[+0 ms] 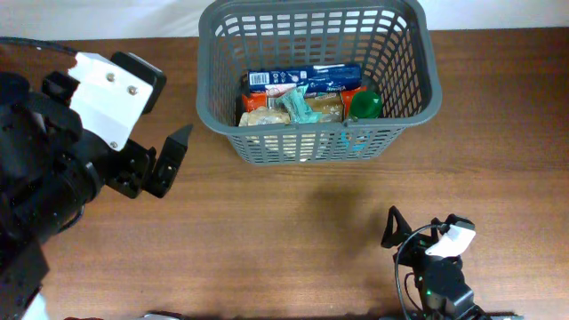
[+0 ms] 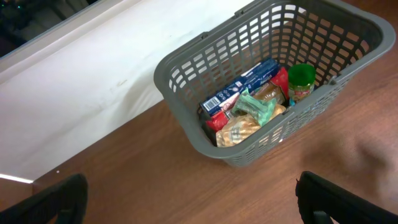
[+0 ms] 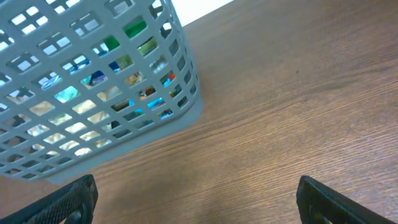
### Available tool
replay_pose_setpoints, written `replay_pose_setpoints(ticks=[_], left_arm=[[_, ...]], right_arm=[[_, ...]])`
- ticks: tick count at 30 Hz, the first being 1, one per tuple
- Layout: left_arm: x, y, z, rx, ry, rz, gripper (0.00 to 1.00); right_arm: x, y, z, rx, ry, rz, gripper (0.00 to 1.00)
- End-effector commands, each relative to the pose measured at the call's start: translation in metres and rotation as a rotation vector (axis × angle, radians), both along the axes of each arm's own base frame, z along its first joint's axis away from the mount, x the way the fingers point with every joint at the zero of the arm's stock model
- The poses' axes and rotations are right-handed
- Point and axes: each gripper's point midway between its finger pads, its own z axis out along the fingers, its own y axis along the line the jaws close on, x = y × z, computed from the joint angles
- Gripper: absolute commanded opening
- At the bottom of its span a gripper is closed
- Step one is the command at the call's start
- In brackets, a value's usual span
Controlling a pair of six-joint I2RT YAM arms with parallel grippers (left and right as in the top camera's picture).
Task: Pack container
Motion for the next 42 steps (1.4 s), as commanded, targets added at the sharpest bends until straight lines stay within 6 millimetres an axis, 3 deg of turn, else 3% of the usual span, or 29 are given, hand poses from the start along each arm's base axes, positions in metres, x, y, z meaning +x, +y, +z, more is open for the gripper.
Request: replay_pose_setpoints(ticks=[1,18,20,23,26,29,31,32,34,36,38,42], left_arm=[[-0.002,0.0,0.001,-0.012,-0.001,0.001,0.99],[0.0,-0.001,0.0,-0.025,0.007,0.002,0.99],[0.008,-0.008,-0.003,-0.043,0.026,-0.024,0.99],[0.06,-0.031,-0.005,-0.091,-0.008,-0.092,0.99],[0.088,-0.05,-0.006,-0.137,-0.079,-0.162,0.99],[0.093,-0.054,-0.032,-0.17,-0.109,-0.157,0.99],[0.089,-0.044,-0.053,-0.176,-0.13,-0.096,0.99],[0.082,-0.034,-0.073,-0.186,-0.141,-0.045,0.99],[0.067,-0.02,-0.105,-0.213,-0.134,0.016,0.99],[0.038,-0.003,-0.153,-0.244,-0.108,0.076,0.99],[0.015,0.007,-0.185,-0.258,-0.105,0.112,0.99],[-0.028,0.022,-0.232,-0.262,-0.165,0.152,0.99]], right_arm=[[0.0,0.001,-0.002,0.011,-0.002,0.003,0.99],[0.0,0.001,-0.002,0.011,-0.002,0.003,0.99],[0.0,0.001,-0.002,0.011,-0.002,0.003,0.99],[0.0,0.001,-0.002,0.011,-0.002,0.003,0.99],[0.0,0.001,-0.002,0.011,-0.002,0.003,0.99],[0.0,0.001,-0.002,0.011,-0.002,0.003,0.99],[0.0,0.001,-0.002,0.011,-0.002,0.003,0.99],[0.0,0.001,-0.002,0.011,-0.002,0.003,0.99],[0.0,0.001,-0.002,0.011,-0.002,0.003,0.99],[0.0,0.001,-0.002,0.011,-0.002,0.003,0.99],[0.0,0.001,-0.002,0.011,-0.002,0.003,0.99],[0.0,0.001,-0.002,0.011,-0.002,0.003,0.99]])
